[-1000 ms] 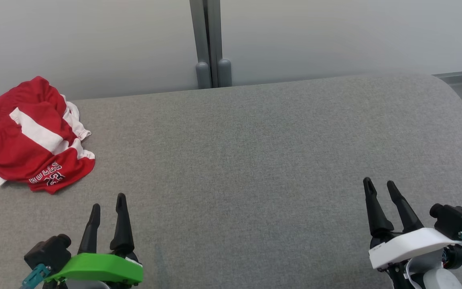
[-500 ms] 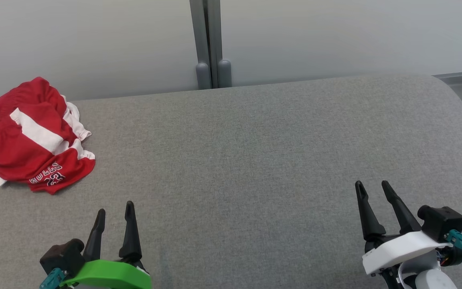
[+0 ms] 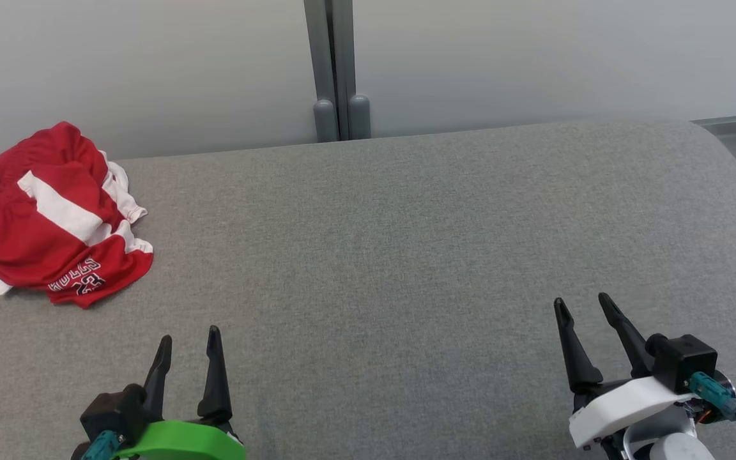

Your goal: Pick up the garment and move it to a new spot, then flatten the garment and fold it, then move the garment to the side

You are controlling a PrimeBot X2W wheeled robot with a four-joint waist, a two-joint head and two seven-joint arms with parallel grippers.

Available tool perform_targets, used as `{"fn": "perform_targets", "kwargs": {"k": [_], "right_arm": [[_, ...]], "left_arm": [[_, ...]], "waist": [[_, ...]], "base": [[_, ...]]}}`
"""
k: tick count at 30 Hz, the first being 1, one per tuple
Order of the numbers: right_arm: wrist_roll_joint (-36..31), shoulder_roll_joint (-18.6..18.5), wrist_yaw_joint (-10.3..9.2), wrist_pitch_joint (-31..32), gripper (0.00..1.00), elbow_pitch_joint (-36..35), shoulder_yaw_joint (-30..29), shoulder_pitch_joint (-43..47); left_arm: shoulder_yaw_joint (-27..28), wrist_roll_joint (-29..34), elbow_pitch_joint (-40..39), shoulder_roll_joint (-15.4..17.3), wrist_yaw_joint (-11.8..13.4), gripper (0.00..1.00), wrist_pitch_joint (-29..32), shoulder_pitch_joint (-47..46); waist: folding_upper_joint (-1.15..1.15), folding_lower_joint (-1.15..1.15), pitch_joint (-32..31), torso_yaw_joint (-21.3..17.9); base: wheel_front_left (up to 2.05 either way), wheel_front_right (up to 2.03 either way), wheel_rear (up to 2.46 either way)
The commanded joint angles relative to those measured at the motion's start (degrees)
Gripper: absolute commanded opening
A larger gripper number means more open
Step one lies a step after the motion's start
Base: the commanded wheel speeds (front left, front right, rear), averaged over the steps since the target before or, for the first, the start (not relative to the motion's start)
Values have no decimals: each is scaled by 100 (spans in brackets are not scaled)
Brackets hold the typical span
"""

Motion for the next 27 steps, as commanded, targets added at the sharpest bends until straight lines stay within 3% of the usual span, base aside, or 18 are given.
{"fn": "perform_targets", "kwargs": {"k": [1,27], "right_arm": [[-150,-30,1,-56,100,15,13,-31],[-1323,-44,1,-359,100,211,94,-49]], "left_arm": [[-16,119,0,44,-6,100,-49,68],[-191,893,207,54,24,100,-351,184]], "waist": [[0,0,1,1],[0,0,13,6]], "base": [[0,0,0],[0,0,0]]}}
